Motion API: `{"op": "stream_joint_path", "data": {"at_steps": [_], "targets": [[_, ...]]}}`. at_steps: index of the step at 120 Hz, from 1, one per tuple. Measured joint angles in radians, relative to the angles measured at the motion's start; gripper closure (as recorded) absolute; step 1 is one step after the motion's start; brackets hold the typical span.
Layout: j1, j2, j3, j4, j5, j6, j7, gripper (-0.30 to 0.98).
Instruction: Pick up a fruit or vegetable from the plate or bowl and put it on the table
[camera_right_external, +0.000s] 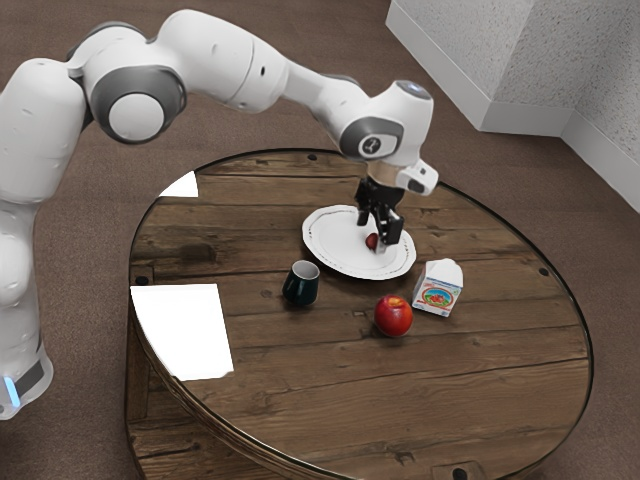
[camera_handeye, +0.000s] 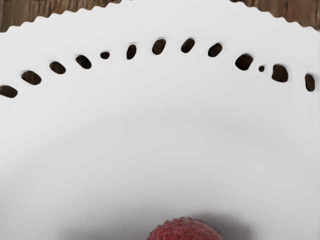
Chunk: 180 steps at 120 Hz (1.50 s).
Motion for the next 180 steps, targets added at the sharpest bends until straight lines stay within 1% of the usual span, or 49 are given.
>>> {"op": "stream_joint_path", "data": {"at_steps": [10,31,41,49,66,83,106,128,135,146,154,161,170,180], "targets": [[0.0,0.003,0.0,0.0,0.0,0.002,-0.001,0.03],[0.0,0.007,0.0,0.0,0.001,0.005,-0.005,0.36],[-0.001,0.008,0.0,-0.001,0.001,0.005,-0.007,0.48],[0.0,0.008,-0.001,-0.001,0.0,0.006,-0.009,0.53],[0.0,-0.015,0.0,-0.001,0.002,0.003,-0.014,0.55],[0.007,-0.072,0.008,0.006,0.003,-0.021,-0.015,0.55],[0.13,-0.087,0.012,0.062,0.001,-0.084,-0.015,0.55],[0.233,-0.08,0.011,0.077,-0.001,-0.124,-0.011,0.55],[0.255,-0.08,0.011,0.079,-0.002,-0.134,-0.01,0.55],[0.263,-0.078,0.011,0.079,-0.002,-0.145,-0.008,0.55],[0.264,-0.078,0.011,0.08,-0.002,-0.15,-0.006,0.36],[0.264,-0.078,0.011,0.08,-0.002,-0.155,-0.004,0.23],[0.265,-0.078,0.012,0.079,0.0,-0.16,-0.003,0.14],[0.265,-0.078,0.012,0.08,0.002,-0.165,-0.002,0.08]]}}
